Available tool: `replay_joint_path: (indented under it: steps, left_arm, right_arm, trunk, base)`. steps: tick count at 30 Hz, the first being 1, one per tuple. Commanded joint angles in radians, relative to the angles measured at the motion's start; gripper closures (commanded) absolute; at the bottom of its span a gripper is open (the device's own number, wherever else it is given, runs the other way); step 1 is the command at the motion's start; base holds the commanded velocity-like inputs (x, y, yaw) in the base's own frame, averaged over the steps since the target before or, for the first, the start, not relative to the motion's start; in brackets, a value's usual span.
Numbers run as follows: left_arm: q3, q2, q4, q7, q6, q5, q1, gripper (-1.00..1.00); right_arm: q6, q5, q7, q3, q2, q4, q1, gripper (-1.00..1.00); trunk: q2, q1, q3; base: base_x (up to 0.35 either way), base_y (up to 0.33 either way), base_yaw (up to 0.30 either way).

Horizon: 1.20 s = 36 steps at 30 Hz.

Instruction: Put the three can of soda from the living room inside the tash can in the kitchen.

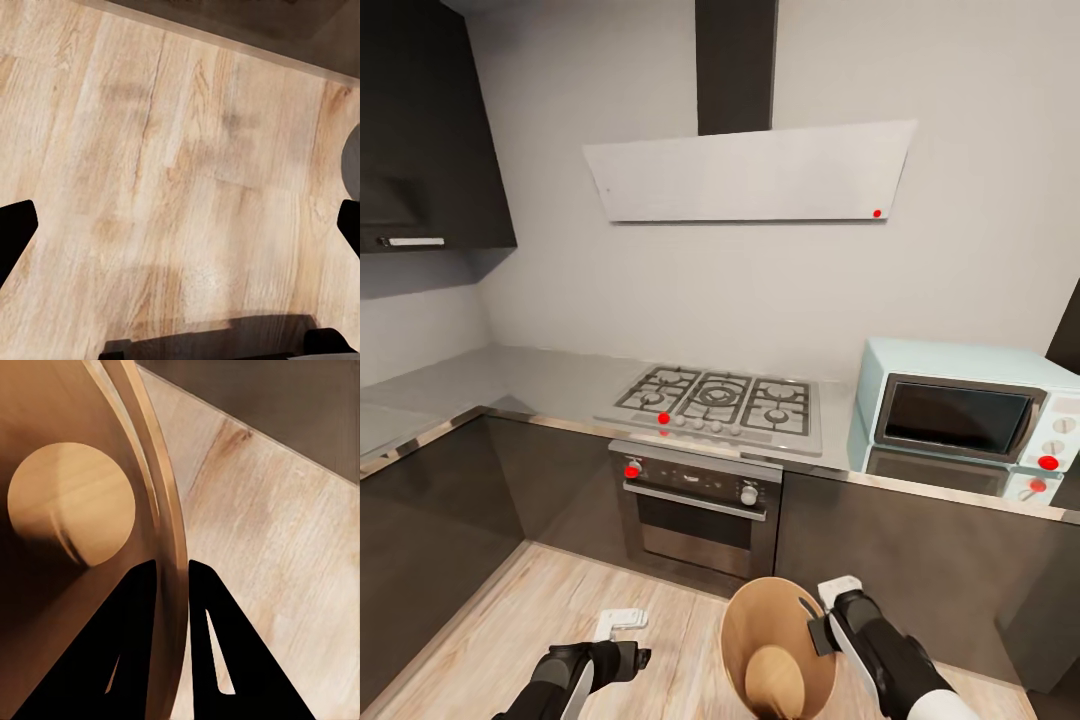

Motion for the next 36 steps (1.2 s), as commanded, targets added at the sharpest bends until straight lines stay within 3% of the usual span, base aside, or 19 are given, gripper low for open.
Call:
replay_joint_path:
  steps: [1,14,30,33,36]
  left_arm:
    - [0.0,0.0,0.0,0.0,0.0,0.0,0.0,-1.0]
    - [0.0,0.0,0.0,0.0,0.0,0.0,0.0,-1.0]
    - [0.0,0.0,0.001,-0.001,0.0,0.0,0.0,-1.0]
    - [0.0,0.0,0.001,-0.001,0.001,-0.001,0.0,-1.0]
    - [-0.001,0.0,0.001,-0.002,0.003,-0.002,0.0,-1.0]
  right_arm:
    - [-0.009,-0.01,0.004,0.0,0.0,0.004,0.0,1.0]
    - [-0.024,-0.01,0.006,0.001,0.0,0.011,0.0,1.0]
    - [-0.024,-0.012,0.006,-0.004,-0.01,0.026,0.0,1.0]
    - [-0.025,-0.02,0.007,-0.042,-0.018,0.034,0.0,1.0]
    - [-0.025,-0.036,0.008,-0.146,-0.022,0.04,0.0,1.0]
  trunk:
    - [0.0,0.0,0.0]
    - [0.0,0.0,0.0]
    - [0.0,0.0,0.0]
    - [0.0,0.0,0.0]
    - [0.0,0.0,0.0]
  base:
    - [0.0,0.0,0.0]
    - [0.0,0.0,-0.026]
    - [0.0,0.0,-0.257]
    - [0.0,0.0,-0.284]
    - [0.0,0.0,-0.284]
